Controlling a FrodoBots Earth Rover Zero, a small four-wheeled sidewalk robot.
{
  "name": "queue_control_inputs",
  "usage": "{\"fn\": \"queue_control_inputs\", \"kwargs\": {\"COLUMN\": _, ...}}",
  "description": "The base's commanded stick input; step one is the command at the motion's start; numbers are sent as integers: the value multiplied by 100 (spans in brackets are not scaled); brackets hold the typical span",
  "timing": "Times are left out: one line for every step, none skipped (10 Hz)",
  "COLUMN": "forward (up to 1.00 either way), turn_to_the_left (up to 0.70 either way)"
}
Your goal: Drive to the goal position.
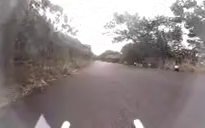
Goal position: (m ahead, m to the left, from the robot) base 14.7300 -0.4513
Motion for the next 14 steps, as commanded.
{"fn": "queue_control_inputs", "kwargs": {"forward": 50, "turn_to_the_left": 0}}
{"fn": "queue_control_inputs", "kwargs": {"forward": 50, "turn_to_the_left": 0}}
{"fn": "queue_control_inputs", "kwargs": {"forward": 50, "turn_to_the_left": 0}}
{"fn": "queue_control_inputs", "kwargs": {"forward": 50, "turn_to_the_left": 0}}
{"fn": "queue_control_inputs", "kwargs": {"forward": 50, "turn_to_the_left": 0}}
{"fn": "queue_control_inputs", "kwargs": {"forward": 50, "turn_to_the_left": 0}}
{"fn": "queue_control_inputs", "kwargs": {"forward": 50, "turn_to_the_left": 0}}
{"fn": "queue_control_inputs", "kwargs": {"forward": 50, "turn_to_the_left": 0}}
{"fn": "queue_control_inputs", "kwargs": {"forward": 50, "turn_to_the_left": 0}}
{"fn": "queue_control_inputs", "kwargs": {"forward": 50, "turn_to_the_left": 0}}
{"fn": "queue_control_inputs", "kwargs": {"forward": 50, "turn_to_the_left": 0}}
{"fn": "queue_control_inputs", "kwargs": {"forward": 50, "turn_to_the_left": 0}}
{"fn": "queue_control_inputs", "kwargs": {"forward": 50, "turn_to_the_left": 0}}
{"fn": "queue_control_inputs", "kwargs": {"forward": 50, "turn_to_the_left": 0}}
